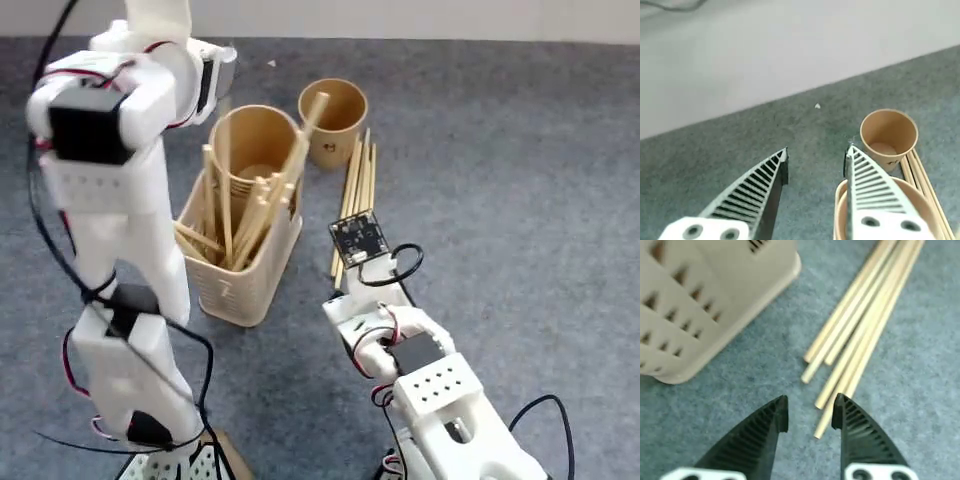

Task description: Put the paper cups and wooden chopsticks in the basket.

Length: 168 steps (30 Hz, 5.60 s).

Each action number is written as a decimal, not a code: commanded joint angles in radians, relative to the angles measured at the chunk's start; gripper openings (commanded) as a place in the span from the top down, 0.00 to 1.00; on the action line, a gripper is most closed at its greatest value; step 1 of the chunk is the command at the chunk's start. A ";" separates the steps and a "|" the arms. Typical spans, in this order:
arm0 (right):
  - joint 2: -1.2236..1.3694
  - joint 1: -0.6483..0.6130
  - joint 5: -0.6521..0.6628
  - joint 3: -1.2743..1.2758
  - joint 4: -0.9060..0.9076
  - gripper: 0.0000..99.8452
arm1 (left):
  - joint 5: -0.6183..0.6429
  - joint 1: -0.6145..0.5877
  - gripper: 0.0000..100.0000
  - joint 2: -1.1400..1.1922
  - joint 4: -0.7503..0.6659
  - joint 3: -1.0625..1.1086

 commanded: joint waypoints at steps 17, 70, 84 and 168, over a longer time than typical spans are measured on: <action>-0.025 0.185 0.043 0.001 -0.010 0.84 | 0.008 -0.693 0.79 -0.300 0.012 0.191; 0.912 0.312 0.015 -0.702 0.027 0.84 | 0.382 -0.615 0.71 -0.308 -0.568 1.718; 1.089 0.323 0.018 -0.760 0.031 0.84 | 0.382 -0.622 0.71 -0.309 -0.562 1.718; 0.156 -0.127 0.034 -1.239 0.404 0.84 | 0.382 -0.688 0.71 -0.297 -0.605 1.727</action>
